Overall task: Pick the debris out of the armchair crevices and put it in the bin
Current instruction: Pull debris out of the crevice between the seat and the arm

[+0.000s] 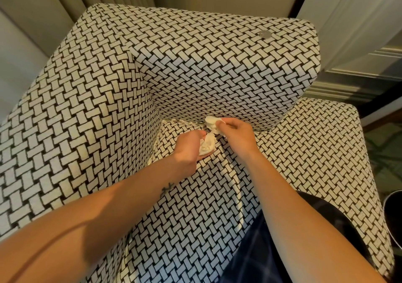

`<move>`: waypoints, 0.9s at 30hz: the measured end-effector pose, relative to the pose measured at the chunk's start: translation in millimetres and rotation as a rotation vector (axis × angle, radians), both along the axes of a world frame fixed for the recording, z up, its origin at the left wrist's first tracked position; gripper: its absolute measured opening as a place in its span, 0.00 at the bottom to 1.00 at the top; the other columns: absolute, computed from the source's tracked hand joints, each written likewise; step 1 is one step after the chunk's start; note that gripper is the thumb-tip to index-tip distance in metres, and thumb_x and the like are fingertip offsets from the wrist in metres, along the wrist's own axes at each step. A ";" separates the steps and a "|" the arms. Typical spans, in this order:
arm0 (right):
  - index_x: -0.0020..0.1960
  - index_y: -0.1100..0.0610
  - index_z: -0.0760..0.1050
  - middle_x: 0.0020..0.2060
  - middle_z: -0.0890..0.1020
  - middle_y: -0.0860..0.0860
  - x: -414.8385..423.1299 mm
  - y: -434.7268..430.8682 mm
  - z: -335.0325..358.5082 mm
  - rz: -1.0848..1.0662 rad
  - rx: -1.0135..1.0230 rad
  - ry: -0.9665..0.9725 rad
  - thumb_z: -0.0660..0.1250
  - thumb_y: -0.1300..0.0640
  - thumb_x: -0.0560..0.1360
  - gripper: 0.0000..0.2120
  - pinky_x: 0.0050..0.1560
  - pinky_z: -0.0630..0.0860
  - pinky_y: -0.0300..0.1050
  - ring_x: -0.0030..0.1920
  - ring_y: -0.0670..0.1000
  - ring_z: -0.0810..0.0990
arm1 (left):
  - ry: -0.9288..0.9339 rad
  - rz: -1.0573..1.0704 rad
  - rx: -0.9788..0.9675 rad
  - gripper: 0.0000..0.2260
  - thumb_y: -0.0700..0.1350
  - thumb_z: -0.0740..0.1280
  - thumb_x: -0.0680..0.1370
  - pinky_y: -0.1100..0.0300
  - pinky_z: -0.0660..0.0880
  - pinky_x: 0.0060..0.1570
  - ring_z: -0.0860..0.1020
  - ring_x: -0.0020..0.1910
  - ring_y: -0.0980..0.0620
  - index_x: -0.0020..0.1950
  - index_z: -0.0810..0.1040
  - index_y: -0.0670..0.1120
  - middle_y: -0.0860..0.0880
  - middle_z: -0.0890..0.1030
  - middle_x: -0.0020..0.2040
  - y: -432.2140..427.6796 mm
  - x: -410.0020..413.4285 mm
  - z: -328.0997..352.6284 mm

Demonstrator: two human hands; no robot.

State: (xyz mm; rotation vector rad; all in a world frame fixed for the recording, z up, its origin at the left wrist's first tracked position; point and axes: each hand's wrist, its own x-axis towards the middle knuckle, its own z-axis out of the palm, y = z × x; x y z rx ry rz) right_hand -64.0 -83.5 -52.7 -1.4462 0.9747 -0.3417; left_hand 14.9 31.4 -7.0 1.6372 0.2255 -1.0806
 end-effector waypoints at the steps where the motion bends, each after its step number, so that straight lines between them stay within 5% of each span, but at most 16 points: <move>1: 0.60 0.56 0.81 0.49 0.85 0.46 -1.2 1.4 2.4 0.021 0.008 -0.036 0.71 0.58 0.79 0.10 0.39 0.75 0.26 0.42 0.37 0.83 | 0.005 0.012 -0.015 0.09 0.39 0.59 0.83 0.45 0.80 0.60 0.83 0.56 0.42 0.56 0.79 0.41 0.39 0.84 0.54 -0.1 -0.1 1.1; 7: 0.59 0.52 0.82 0.52 0.85 0.47 -6.6 11.8 12.2 0.262 0.029 -0.030 0.73 0.60 0.76 0.11 0.45 0.81 0.37 0.50 0.43 0.85 | 0.045 0.036 -0.097 0.16 0.50 0.56 0.86 0.44 0.81 0.57 0.84 0.55 0.41 0.60 0.78 0.41 0.38 0.85 0.55 1.4 -1.7 6.6; 12: 0.57 0.54 0.83 0.48 0.85 0.48 -7.4 13.2 11.2 0.270 0.002 0.001 0.71 0.54 0.79 0.08 0.46 0.80 0.38 0.48 0.46 0.85 | -0.014 0.014 -0.013 0.09 0.45 0.61 0.85 0.49 0.84 0.50 0.84 0.50 0.42 0.57 0.76 0.40 0.39 0.83 0.52 0.7 -2.6 7.6; 18: 0.58 0.52 0.84 0.49 0.87 0.50 -3.4 12.7 1.9 0.224 0.074 -0.044 0.62 0.54 0.84 0.11 0.58 0.80 0.51 0.51 0.52 0.84 | -0.100 -0.017 0.025 0.06 0.40 0.60 0.84 0.57 0.79 0.38 0.84 0.46 0.45 0.52 0.77 0.45 0.42 0.84 0.50 0.3 0.9 5.1; 22: 0.55 0.54 0.83 0.41 0.83 0.51 -1.4 7.6 0.9 0.045 0.075 -0.060 0.60 0.60 0.83 0.12 0.55 0.80 0.54 0.41 0.50 0.79 | -0.101 0.017 0.076 0.09 0.37 0.59 0.83 0.49 0.80 0.50 0.81 0.45 0.43 0.56 0.79 0.43 0.38 0.84 0.53 0.4 4.3 1.4; 25: 0.61 0.54 0.80 0.46 0.83 0.46 0.8 4.6 -5.1 -0.025 -0.154 0.044 0.62 0.60 0.82 0.11 0.37 0.76 0.39 0.34 0.44 0.75 | -0.128 0.037 0.129 0.09 0.38 0.59 0.82 0.45 0.79 0.61 0.83 0.52 0.39 0.51 0.78 0.48 0.39 0.83 0.54 0.0 5.0 1.5; 27: 0.65 0.54 0.78 0.51 0.81 0.47 3.1 5.0 -12.3 0.016 -0.288 0.118 0.66 0.55 0.81 0.14 0.42 0.79 0.40 0.39 0.44 0.77 | -0.142 0.046 0.139 0.11 0.36 0.58 0.82 0.43 0.79 0.60 0.82 0.55 0.39 0.53 0.78 0.48 0.43 0.82 0.51 -0.7 4.2 -0.1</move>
